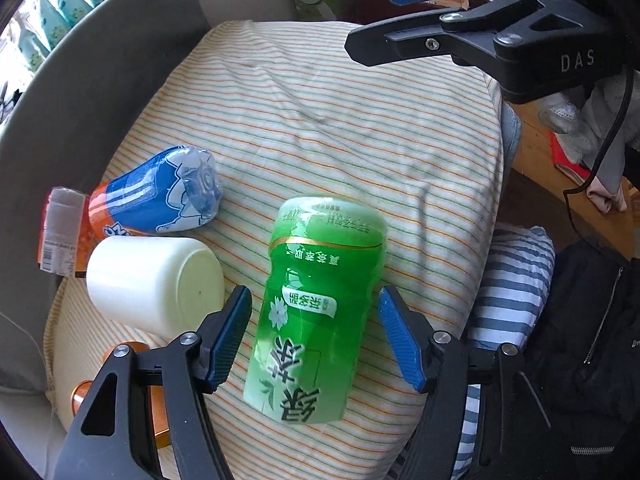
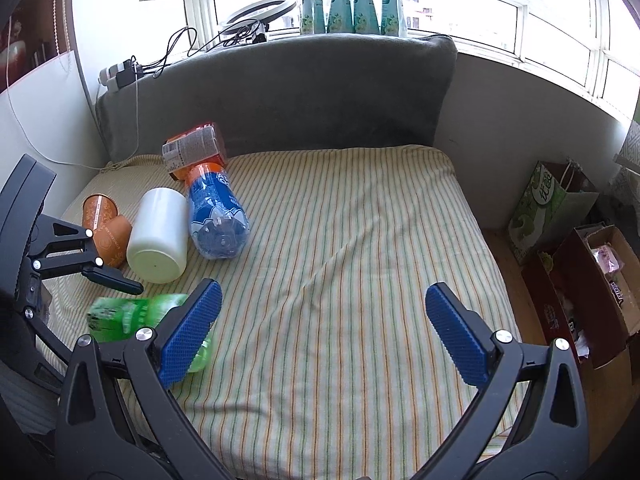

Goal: Flip cup upright
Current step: 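Lower the green bottle onto the mattress and open the left gripper, then close the right gripper around the green bottle lying on the mattress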

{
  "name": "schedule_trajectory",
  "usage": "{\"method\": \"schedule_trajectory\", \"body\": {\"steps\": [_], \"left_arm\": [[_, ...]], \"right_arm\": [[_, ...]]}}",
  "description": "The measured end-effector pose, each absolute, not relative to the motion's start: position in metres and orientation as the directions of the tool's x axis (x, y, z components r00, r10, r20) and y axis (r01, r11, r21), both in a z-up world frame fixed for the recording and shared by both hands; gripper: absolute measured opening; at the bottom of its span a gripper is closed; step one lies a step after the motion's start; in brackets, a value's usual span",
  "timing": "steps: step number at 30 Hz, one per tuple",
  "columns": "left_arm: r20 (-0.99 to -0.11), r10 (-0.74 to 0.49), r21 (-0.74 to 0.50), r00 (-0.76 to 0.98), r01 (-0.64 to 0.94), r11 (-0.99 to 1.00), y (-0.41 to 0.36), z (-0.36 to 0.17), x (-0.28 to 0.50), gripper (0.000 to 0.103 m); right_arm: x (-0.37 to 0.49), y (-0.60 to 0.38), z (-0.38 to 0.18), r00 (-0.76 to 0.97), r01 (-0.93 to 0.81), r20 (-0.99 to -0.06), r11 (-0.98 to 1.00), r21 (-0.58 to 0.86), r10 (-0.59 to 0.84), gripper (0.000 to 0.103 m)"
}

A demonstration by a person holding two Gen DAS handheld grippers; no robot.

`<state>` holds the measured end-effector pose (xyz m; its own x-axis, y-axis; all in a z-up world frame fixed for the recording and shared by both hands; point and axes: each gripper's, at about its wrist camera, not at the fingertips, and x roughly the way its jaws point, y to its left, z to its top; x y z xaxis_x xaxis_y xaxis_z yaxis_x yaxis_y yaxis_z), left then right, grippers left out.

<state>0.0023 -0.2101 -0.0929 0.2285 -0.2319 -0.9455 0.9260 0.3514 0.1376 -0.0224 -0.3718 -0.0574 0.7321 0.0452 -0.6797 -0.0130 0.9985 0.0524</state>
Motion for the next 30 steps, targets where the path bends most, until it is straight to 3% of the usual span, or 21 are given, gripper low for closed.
{"method": "schedule_trajectory", "body": {"steps": [3,13,21,30], "left_arm": [[-0.943,-0.235,0.144,0.237,0.924,0.355,-0.21,-0.092,0.003,0.073],[-0.919,-0.279,0.145,0.28,0.895,0.421,-0.182,-0.065,0.0,0.074],[-0.893,-0.32,0.052,0.315,0.781,0.623,-0.107,-0.054,-0.012,0.074],[-0.894,-0.284,-0.04,0.346,0.571,0.82,-0.046,-0.08,-0.042,0.074]], "right_arm": [[-0.023,-0.368,-0.057,0.732,-0.032,-0.68,0.999,0.043,0.053,0.103],[-0.02,-0.333,-0.039,0.716,-0.241,-0.683,0.969,-0.049,0.144,0.103],[-0.02,-0.253,-0.038,0.61,-0.592,-0.759,0.768,-0.244,0.229,0.103],[-0.014,-0.19,-0.073,0.462,-0.8,-0.867,0.509,-0.318,0.185,0.1]]}}
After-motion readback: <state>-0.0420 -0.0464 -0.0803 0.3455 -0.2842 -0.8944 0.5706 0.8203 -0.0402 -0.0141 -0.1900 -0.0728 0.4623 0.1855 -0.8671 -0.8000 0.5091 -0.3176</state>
